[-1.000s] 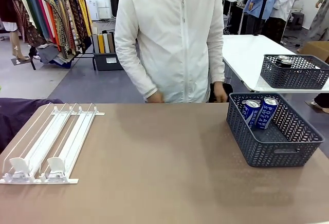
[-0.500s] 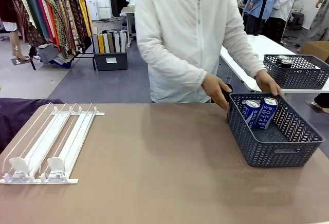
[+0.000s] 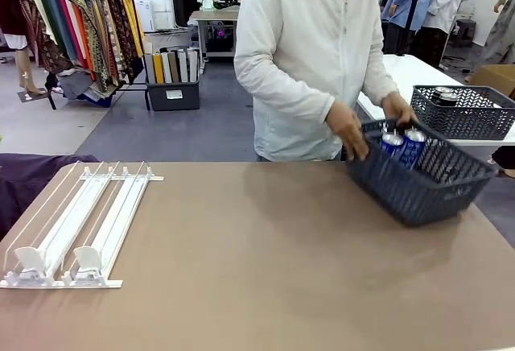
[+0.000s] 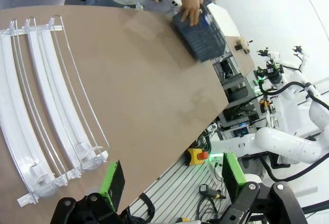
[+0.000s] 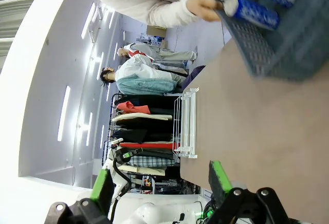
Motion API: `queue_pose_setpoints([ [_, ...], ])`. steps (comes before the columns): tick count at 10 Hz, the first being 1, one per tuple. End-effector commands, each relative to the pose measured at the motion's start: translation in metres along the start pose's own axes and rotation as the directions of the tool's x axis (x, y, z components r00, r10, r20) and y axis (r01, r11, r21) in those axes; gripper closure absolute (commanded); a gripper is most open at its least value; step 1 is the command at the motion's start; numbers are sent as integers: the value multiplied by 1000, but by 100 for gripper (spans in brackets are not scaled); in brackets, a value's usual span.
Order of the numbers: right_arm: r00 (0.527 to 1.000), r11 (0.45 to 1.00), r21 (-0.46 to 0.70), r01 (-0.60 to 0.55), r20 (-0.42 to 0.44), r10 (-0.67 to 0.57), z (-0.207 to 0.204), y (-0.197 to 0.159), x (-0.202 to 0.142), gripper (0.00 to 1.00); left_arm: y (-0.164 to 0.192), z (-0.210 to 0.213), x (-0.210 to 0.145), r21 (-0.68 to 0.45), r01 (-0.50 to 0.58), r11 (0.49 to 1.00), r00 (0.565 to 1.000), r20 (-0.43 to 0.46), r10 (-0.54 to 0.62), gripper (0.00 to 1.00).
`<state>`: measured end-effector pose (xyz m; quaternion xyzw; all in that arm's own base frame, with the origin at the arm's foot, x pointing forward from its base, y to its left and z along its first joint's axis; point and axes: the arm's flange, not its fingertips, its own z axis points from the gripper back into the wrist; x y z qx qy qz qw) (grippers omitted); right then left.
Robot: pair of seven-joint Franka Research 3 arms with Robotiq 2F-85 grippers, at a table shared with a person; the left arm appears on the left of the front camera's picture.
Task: Retrieve and store the cans from the dispenser.
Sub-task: Pick up one can from the Automatic Can Dispenser and place it in the middle of the table.
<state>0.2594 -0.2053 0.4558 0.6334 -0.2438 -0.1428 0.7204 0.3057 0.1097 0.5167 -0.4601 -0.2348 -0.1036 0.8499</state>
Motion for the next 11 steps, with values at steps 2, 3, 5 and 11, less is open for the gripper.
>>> queue_pose_setpoints([
  [2, 1000, 1000, 3, -4, -7, 4, 1, 2, -2, 0, 0, 0, 2, -15, 19, 1000, 1000, 12, -19, 0],
  [3, 1000, 1000, 3, -4, -7, 4, 1, 2, -2, 0, 0, 0, 2, -15, 19, 1000, 1000, 12, -19, 0],
  [5, 1000, 1000, 3, -4, -7, 4, 1, 2, -2, 0, 0, 0, 2, -15, 19, 1000, 1000, 12, -19, 0],
  [11, 1000, 1000, 3, -4, -7, 4, 1, 2, -2, 0, 0, 0, 2, -15, 19, 1000, 1000, 12, -19, 0],
])
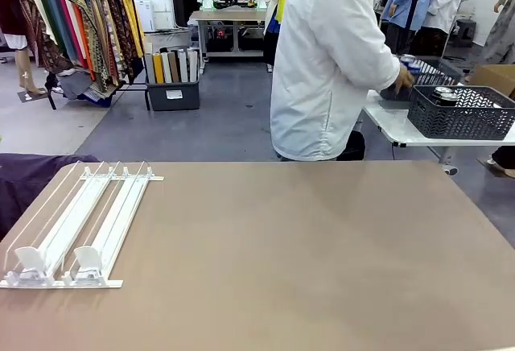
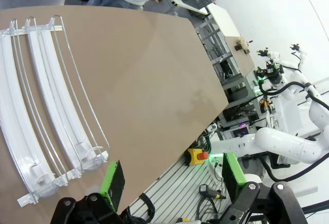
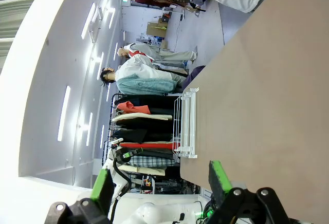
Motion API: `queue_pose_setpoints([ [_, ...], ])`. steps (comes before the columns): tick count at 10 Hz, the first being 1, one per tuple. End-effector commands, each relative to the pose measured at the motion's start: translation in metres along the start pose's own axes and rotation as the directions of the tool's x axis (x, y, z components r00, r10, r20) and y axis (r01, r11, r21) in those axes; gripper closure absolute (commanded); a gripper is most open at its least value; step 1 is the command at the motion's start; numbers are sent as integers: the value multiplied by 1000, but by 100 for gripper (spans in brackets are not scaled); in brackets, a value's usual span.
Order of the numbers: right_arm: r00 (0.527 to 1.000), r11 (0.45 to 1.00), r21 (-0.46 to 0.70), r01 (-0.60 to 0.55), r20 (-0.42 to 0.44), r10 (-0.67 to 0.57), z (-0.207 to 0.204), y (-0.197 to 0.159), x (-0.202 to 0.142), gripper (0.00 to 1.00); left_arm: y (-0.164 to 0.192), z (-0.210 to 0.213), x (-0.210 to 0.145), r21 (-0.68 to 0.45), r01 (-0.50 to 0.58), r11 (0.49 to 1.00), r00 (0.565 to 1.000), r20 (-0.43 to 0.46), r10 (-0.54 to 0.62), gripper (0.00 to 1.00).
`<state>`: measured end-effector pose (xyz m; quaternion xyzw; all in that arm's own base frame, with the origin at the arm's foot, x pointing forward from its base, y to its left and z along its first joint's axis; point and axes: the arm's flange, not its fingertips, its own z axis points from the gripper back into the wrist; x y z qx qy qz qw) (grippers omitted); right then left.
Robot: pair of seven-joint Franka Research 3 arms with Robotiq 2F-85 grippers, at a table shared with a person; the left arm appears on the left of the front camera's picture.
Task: Retrieve and store the cans from the dispenser.
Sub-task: Pick up one can from the Automatic Can Dispenser and place it in the middle of the table.
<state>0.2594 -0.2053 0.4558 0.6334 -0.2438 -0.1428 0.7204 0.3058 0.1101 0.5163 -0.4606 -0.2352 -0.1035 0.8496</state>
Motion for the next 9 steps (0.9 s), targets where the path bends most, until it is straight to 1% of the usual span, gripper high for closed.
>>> queue_pose_setpoints([
  [1, 1000, 1000, 3, -4, -7, 4, 1, 2, -2, 0, -1, -1, 2, -14, 19, 1000, 1000, 11, -19, 0],
  [9, 1000, 1000, 3, -4, -7, 4, 1, 2, -2, 0, -1, -1, 2, -14, 19, 1000, 1000, 11, -19, 0],
])
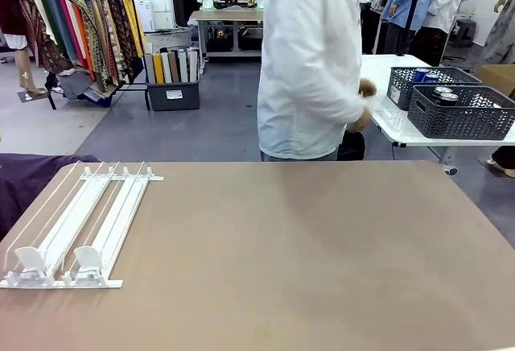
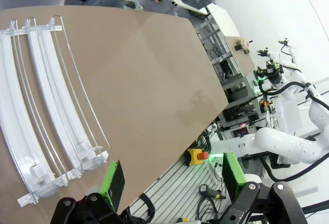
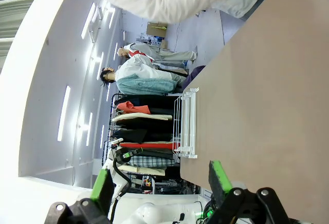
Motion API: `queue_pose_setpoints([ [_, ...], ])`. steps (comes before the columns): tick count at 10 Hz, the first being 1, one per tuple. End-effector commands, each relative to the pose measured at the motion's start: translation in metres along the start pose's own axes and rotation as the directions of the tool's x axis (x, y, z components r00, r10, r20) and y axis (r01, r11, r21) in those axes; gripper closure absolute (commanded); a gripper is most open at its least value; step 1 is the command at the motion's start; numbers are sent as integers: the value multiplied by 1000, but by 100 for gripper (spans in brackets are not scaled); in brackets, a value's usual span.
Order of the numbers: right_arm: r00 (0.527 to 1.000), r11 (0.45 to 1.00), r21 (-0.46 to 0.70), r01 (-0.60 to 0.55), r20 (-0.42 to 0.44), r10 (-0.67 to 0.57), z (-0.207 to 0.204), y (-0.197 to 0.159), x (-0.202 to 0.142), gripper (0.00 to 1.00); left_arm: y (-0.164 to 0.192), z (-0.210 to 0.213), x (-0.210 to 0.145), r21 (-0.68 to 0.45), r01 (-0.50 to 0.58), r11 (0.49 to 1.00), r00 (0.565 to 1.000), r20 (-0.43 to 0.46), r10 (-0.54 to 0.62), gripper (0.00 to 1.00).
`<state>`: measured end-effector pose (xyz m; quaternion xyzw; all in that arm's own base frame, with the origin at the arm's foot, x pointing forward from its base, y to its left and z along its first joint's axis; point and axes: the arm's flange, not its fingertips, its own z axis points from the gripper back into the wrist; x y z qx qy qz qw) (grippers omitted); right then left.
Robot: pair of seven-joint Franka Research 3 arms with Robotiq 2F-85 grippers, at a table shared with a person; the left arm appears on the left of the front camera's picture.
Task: Retrieve and store the cans from the dispenser.
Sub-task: Pick up one can from the Automatic Can Dispenser and place it in the middle of the table.
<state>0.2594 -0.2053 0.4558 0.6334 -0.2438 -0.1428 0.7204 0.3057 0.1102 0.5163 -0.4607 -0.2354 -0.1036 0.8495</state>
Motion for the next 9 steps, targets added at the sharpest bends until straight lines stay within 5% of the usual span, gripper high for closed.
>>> queue_pose_setpoints([
  [1, 1000, 1000, 3, -4, -7, 4, 1, 2, -2, 0, -1, -1, 2, -13, 19, 1000, 1000, 11, -19, 0],
  [9, 1000, 1000, 3, -4, -7, 4, 1, 2, -2, 0, -1, -1, 2, -13, 19, 1000, 1000, 11, -19, 0],
])
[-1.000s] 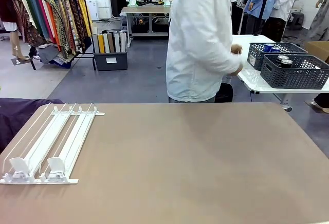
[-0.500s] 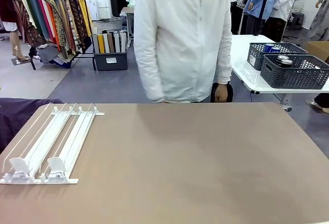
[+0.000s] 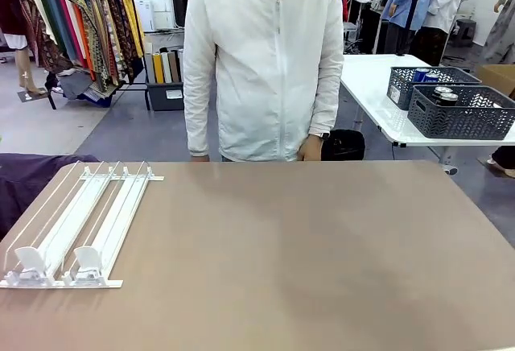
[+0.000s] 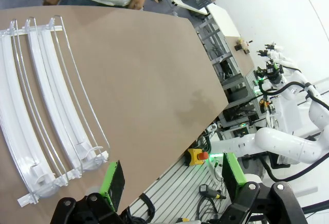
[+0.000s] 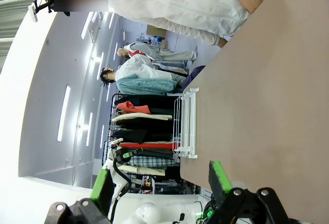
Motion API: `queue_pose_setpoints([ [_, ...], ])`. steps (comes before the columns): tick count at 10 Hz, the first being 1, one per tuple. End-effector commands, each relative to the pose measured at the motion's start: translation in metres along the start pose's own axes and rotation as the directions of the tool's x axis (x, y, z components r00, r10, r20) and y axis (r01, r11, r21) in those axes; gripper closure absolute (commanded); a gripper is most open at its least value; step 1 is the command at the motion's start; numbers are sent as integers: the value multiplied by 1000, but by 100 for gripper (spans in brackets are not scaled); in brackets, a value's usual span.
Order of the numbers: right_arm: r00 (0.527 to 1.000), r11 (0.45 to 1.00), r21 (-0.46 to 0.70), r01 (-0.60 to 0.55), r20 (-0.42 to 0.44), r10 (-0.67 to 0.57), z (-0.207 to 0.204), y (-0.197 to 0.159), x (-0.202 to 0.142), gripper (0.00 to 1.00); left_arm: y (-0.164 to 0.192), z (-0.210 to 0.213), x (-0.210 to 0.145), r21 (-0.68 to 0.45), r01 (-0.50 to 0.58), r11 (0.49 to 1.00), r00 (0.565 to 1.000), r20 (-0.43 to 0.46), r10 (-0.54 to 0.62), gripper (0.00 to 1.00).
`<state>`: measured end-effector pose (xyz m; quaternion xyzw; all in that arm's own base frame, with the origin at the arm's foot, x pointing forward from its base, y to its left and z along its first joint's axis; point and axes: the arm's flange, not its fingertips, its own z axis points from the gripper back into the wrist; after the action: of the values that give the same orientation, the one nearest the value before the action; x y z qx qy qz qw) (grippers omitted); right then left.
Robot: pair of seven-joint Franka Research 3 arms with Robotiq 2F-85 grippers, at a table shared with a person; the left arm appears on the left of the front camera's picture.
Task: Retrieve and store the cans from the dispenser.
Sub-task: Pick up one can from the Automatic Can Dispenser and place it in the middle of the table.
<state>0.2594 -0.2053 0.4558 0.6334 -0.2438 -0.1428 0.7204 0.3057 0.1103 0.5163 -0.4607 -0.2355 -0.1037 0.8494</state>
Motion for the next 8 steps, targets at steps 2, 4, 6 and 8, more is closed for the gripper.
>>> queue_pose_setpoints([
  [2, 1000, 1000, 3, -4, -7, 4, 1, 2, -2, 0, -1, -1, 2, -13, 19, 1000, 1000, 11, -18, 0],
  [4, 1000, 1000, 3, -4, -7, 4, 1, 2, -2, 0, -1, -1, 2, -13, 19, 1000, 1000, 11, -18, 0],
  [6, 1000, 1000, 3, -4, -7, 4, 1, 2, -2, 0, -1, -1, 2, -13, 19, 1000, 1000, 11, -18, 0],
  [8, 1000, 1000, 3, -4, -7, 4, 1, 2, -2, 0, -1, -1, 2, -13, 19, 1000, 1000, 11, -18, 0],
])
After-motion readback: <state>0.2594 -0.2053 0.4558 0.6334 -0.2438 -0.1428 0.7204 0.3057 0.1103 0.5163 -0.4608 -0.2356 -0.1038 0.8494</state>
